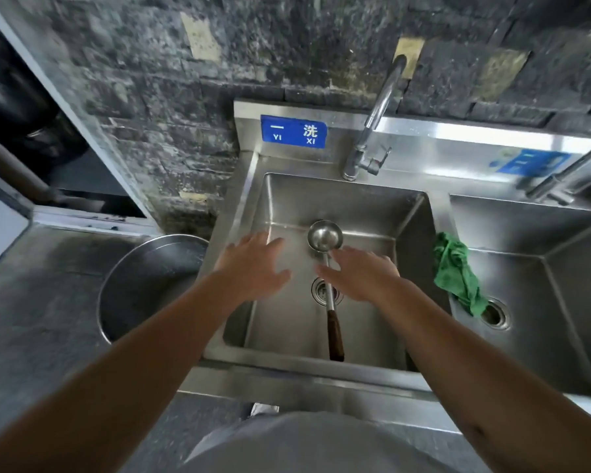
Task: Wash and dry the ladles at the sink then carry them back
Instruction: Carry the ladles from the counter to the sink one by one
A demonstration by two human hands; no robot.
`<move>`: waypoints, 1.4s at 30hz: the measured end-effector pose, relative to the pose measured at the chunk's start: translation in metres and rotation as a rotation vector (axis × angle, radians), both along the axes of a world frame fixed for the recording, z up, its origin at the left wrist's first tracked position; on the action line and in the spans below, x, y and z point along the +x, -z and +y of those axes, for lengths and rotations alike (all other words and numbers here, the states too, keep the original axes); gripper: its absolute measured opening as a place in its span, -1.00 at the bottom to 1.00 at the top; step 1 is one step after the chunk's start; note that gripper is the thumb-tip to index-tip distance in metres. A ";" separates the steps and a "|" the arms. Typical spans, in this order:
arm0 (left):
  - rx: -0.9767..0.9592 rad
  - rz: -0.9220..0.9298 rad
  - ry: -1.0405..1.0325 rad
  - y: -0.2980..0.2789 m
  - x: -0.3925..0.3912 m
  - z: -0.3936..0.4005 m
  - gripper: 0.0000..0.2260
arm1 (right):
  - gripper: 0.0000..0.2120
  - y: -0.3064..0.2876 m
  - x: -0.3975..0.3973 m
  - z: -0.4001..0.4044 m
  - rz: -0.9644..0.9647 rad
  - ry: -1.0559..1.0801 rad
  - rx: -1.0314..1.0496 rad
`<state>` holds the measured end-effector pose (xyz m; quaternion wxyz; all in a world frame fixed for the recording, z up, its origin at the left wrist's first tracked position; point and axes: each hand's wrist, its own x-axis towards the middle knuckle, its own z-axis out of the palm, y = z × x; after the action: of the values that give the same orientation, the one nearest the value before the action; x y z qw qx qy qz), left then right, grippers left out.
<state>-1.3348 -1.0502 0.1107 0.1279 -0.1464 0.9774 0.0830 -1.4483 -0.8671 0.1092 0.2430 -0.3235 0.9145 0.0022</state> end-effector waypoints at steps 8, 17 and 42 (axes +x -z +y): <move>0.027 0.011 -0.348 -0.014 0.081 0.017 -0.44 | -0.36 0.003 0.033 -0.034 0.030 -0.406 -0.021; -0.070 0.123 -0.838 -0.028 0.241 0.050 -0.44 | -0.34 -0.007 0.161 -0.094 0.026 -0.861 -0.059; -0.118 0.031 -2.150 -0.032 0.765 0.445 -0.47 | -0.42 -0.035 0.792 0.079 0.076 -2.226 -0.145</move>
<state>-0.5696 -0.6056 0.1430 -0.0319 -0.9338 0.3402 0.1066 -0.6565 -0.7879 0.1439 0.0578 -0.9755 0.1195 0.1752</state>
